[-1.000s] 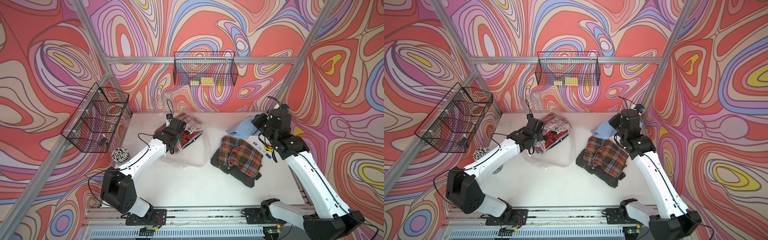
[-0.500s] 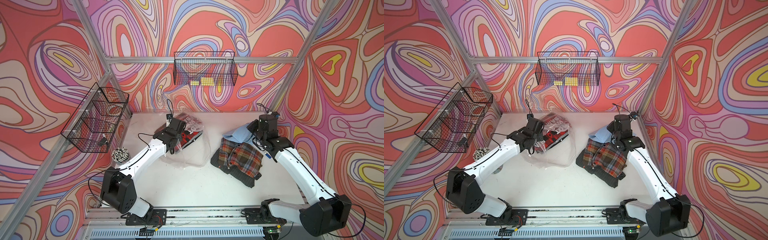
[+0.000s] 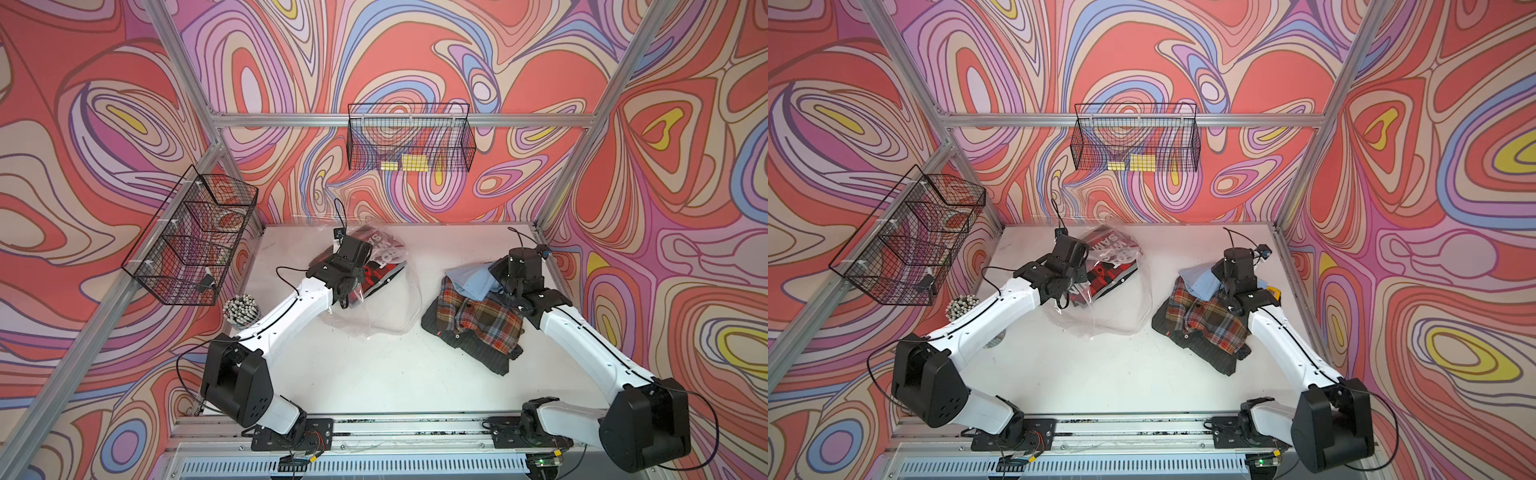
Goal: Take the shirt out of the vacuum bag
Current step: Place the shirt at the center of the board.
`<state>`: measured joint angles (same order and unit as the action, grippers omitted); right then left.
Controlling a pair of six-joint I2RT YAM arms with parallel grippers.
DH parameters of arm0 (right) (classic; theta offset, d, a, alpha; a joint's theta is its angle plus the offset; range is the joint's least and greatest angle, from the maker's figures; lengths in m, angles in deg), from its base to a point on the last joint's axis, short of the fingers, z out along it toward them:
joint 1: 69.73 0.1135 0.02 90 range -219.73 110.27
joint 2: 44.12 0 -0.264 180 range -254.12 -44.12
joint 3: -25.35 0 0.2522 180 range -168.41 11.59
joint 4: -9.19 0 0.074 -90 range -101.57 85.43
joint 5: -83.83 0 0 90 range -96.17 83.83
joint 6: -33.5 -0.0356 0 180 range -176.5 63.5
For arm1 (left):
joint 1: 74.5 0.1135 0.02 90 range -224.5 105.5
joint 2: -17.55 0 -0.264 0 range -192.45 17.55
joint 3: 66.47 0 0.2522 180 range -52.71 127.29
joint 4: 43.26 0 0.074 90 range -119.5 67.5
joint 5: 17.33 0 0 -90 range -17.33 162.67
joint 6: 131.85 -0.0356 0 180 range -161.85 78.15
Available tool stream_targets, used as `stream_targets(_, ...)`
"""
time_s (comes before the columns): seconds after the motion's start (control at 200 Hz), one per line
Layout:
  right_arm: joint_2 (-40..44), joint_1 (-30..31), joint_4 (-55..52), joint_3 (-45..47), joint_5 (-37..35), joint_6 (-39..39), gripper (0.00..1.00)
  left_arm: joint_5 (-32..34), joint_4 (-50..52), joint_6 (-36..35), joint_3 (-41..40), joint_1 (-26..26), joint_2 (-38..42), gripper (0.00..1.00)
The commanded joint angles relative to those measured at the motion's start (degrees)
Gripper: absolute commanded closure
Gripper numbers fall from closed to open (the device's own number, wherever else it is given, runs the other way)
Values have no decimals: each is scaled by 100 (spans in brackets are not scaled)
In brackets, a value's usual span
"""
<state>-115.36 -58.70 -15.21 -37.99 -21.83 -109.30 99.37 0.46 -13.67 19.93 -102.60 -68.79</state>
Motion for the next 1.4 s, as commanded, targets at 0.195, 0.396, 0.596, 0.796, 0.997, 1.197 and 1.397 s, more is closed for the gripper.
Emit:
stream_targets(0.195,11,906,374,215,-354,-454,100,-117,11,-62,154,50,-77,100)
stream_targets(0.396,132,1656,60,633,-1049,-983,100,-111,32,-102,145,50,-54,100)
stream_targets(0.596,213,1975,315,1484,-1240,-1483,100,-181,61,-130,171,46,-62,100)
stream_targets(0.796,400,2264,88,1615,-1474,-1655,100,-186,64,-134,207,48,-84,100)
stream_targets(0.997,184,2264,97,1733,-1212,-1630,100,-252,63,-166,206,49,-79,100)
stream_targets(1.197,294,2269,344,2032,-1212,-1655,64,-244,83,-208,215,50,-45,100)
stream_targets(1.397,744,2264,232,1890,-1023,-1434,34,-273,97,-252,202,50,-16,87)
